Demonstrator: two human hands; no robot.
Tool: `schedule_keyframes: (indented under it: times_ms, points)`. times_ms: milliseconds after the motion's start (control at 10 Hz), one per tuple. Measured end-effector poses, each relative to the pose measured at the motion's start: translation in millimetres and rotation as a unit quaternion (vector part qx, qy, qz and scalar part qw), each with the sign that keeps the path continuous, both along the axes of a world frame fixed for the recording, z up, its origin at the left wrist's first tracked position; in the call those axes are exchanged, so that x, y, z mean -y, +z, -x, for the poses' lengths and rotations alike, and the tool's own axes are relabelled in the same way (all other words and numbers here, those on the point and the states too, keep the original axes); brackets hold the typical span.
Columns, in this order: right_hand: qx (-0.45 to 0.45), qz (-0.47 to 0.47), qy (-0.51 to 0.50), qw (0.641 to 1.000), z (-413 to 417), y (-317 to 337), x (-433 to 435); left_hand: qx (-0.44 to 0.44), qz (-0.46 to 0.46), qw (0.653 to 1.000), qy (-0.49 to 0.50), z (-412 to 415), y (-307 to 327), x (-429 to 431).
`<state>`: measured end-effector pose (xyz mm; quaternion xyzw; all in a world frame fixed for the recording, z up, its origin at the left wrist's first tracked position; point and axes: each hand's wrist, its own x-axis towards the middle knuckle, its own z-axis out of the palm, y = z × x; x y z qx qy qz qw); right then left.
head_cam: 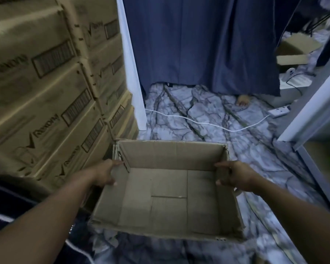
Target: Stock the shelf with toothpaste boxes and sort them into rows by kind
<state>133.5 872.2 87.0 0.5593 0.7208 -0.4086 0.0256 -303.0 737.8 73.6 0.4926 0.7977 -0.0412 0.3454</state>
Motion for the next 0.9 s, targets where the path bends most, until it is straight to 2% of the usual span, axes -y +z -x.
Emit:
schedule_keyframes:
  times_ms: [300, 500, 600, 700, 800, 900]
  points:
    - [-0.001, 0.089, -0.034, 0.995, 25.4, -71.9, -13.3, -0.042, 0.095, 0.995, -0.007, 10.0, -52.8, -38.4]
    - [0.004, 0.114, -0.036, 0.993, 27.3, -67.6, -17.6, -0.05, 0.092, 0.994, -0.017, 8.6, -53.9, -37.8]
    - [0.057, 0.096, 0.021, 0.994, 29.9, -57.5, -15.5, -0.074, 0.051, 0.995, -0.048, 7.6, -48.4, -26.2]
    - [0.096, 0.09, 0.058, 0.99, 33.6, -34.8, -14.8, -0.059, 0.008, 0.998, -0.034, 4.1, -34.9, -8.7]
    - [0.161, 0.019, 0.15, 0.975, 37.0, -0.2, -12.7, -0.024, -0.001, 0.999, -0.022, 3.4, -15.1, 9.9]
    - [0.18, -0.047, 0.21, 0.96, 32.3, 42.7, 1.9, -0.034, 0.013, 0.998, -0.043, -5.5, 13.2, 32.2]
